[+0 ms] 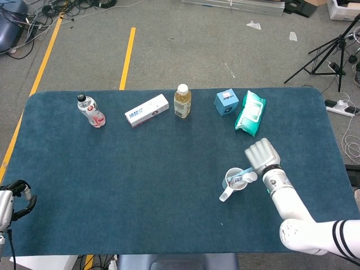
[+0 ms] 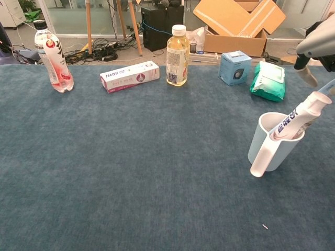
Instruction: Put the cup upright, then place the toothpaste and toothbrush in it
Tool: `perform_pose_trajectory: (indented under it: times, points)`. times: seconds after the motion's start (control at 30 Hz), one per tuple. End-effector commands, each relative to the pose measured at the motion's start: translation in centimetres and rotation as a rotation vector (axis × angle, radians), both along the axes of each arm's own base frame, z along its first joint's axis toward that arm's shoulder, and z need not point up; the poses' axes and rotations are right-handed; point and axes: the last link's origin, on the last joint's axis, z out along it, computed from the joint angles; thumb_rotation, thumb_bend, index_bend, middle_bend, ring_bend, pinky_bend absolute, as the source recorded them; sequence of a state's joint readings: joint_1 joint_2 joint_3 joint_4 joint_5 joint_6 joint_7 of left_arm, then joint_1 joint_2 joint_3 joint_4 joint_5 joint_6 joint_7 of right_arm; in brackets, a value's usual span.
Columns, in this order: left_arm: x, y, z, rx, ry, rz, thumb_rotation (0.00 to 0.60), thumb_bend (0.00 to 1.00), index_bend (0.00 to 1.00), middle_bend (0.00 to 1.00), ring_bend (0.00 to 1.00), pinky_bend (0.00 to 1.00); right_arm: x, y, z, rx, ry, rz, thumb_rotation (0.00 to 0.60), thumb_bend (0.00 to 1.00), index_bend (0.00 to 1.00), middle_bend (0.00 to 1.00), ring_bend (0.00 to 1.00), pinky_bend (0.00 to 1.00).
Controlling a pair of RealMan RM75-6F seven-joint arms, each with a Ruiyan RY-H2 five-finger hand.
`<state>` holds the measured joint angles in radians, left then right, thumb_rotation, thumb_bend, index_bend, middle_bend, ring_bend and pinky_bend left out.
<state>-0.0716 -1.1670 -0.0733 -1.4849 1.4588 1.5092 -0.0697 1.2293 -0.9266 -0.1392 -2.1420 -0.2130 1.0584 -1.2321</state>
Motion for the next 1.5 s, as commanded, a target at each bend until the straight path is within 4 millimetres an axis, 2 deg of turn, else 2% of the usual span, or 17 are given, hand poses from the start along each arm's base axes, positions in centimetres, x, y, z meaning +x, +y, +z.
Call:
perform_pose_trajectory:
  times: [0.03,0.2,0.33,0.5,0.63,0.77,0.93,1.07,1.13,1.3,1.5]
  points:
    - [0.0,0.0,0.0,-0.001,0.000,0.001,0.600,0.36,0.57,0.46,0.54,0.52,0.0,0.0,0.2,-0.002,-0.016,0.001,0.600,0.18,0.29,1.00,1.00,1.00]
    - [0.0,0.0,0.0,-0.001,0.001,0.002,0.600,0.36,0.57,0.46,0.54,0.52,0.0,0.0,0.3,0.001,-0.035,0.008,0.600,0.17,0.20,1.00,1.00,1.00]
    - [0.0,0.1,0.0,0.000,0.000,0.002,0.600,0.36,0.57,0.46,0.54,0.52,0.3,0.2,0.7,-0.002,-0.076,0.018,0.600,0.17,0.19,1.00,1.00,1.00]
    - [-0.1,0.1,0.0,-0.002,0.000,0.003,0.600,0.36,0.57,0.46,0.54,0.52,0.2,0.3,2.5,-0.041,-0.119,0.039,0.600,0.16,0.17,0.99,1.00,1.00]
    - [0.0,0.1,-0.1,-0.005,0.002,0.002,0.600,0.36,0.57,0.46,0.54,0.52,-0.6,0.8,4.5,-0.092,-0.115,0.045,0.600,0.16,0.14,0.90,0.99,1.00]
    - [0.0,0.1,-0.2,-0.009,0.004,0.003,0.600,0.36,0.57,0.46,0.54,0.52,-2.0,2.0,6.8,-0.158,-0.085,0.038,0.600,0.14,0.12,0.77,0.88,1.00]
    - [0.0,0.2,-0.3,-0.014,0.006,0.002,0.600,0.36,0.57,0.46,0.54,0.52,-4.1,3.9,8.5,-0.233,-0.108,0.029,0.600,0.12,0.12,0.57,0.68,0.99]
    - [0.1,0.3,-0.4,-0.019,0.008,-0.003,0.600,0.36,0.57,0.46,0.54,0.52,-5.6,5.4,9.3,-0.303,-0.220,0.051,0.600,0.12,0.12,0.45,0.54,0.87]
    - [0.2,0.3,-0.5,-0.021,0.007,-0.006,0.600,0.36,0.57,0.46,0.54,0.52,-6.3,6.2,9.5,-0.332,-0.288,0.071,0.600,0.12,0.12,0.42,0.49,0.81]
    - [0.3,0.5,-0.5,-0.026,0.008,-0.014,0.600,0.36,0.57,0.45,0.54,0.52,-9.1,8.6,9.6,-0.388,-0.451,0.092,0.600,0.12,0.15,0.38,0.43,0.71]
    - [0.8,0.9,-0.2,-0.023,0.012,-0.039,0.600,0.36,0.57,0.43,0.53,0.52,-12.4,10.9,9.6,-0.500,-0.463,0.173,0.600,0.12,0.18,0.35,0.37,0.60]
